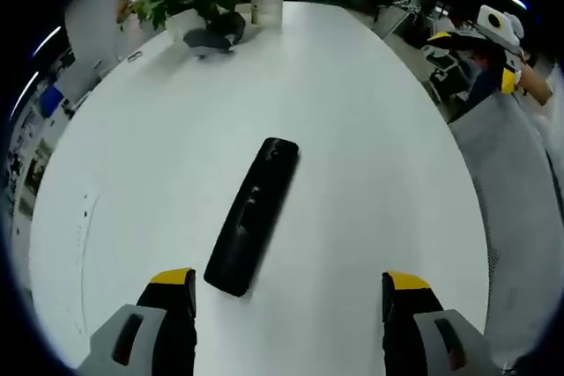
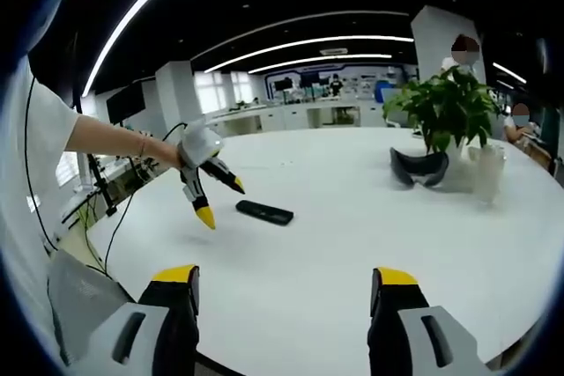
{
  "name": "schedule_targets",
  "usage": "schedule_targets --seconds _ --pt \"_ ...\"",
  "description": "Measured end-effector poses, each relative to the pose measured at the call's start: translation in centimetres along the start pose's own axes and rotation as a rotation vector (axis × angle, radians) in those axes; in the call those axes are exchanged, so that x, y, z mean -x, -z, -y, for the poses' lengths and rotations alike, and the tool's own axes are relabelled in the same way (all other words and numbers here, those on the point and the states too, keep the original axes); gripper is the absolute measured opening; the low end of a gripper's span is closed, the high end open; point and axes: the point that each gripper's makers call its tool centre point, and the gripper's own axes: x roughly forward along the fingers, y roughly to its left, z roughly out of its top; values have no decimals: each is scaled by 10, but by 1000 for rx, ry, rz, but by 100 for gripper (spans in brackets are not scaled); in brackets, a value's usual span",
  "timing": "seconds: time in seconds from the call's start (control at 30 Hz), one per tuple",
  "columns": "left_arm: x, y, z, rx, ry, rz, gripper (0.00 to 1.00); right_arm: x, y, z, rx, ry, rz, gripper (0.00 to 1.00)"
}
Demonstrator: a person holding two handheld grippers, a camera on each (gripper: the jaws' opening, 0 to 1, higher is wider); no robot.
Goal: Press the specified remote control buttons in sequence, fully releasing each button before pressing the next.
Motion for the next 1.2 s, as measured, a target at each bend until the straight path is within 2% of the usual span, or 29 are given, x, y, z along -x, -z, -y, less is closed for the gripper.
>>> schedule_targets --seconds 0.13,0.23,0.37,0.47,0.6,0.73,0.8,0.87,0.9,0.93,1.1,1.2 --pt "-4 -13 -10 -80 5 -30 85 -2 -1 -2 9 -7 -8 76" --pt "-6 -19 -15 -165 15 -80 76 -4 0 -2 3 -15 -13 74" --pt "-12 -24 -17 -221 41 -121 64 -6 0 -1 3 -20 -17 71" --pt "-17 -22 -23 -276 51 -160 55 -7 0 0 3 -21 -16 70" --pt "-25 -20 -26 -284 63 -184 45 -8 1 1 -3 -17 -17 69" --pt "-32 -9 -20 -353 88 -247 39 -8 3 2 -5 -15 -21 69" --pt "-30 -15 -22 -321 69 -218 34 -8 3 2 -6 -13 -19 68" --pt "-30 -14 -20 -315 78 -223 29 -8 4 2 -10 -13 -20 67" --pt "-31 -15 -21 -318 71 -215 23 -8 4 2 -11 -12 -19 67" --pt "-31 -14 -17 -315 89 -217 23 -8 4 2 -11 -11 -19 66" --pt "-28 -13 -17 -274 43 -211 23 -9 3 1 -13 -13 -10 65" --pt "-28 -12 -14 -246 36 -209 23 -10 4 0 -9 -17 -12 64"
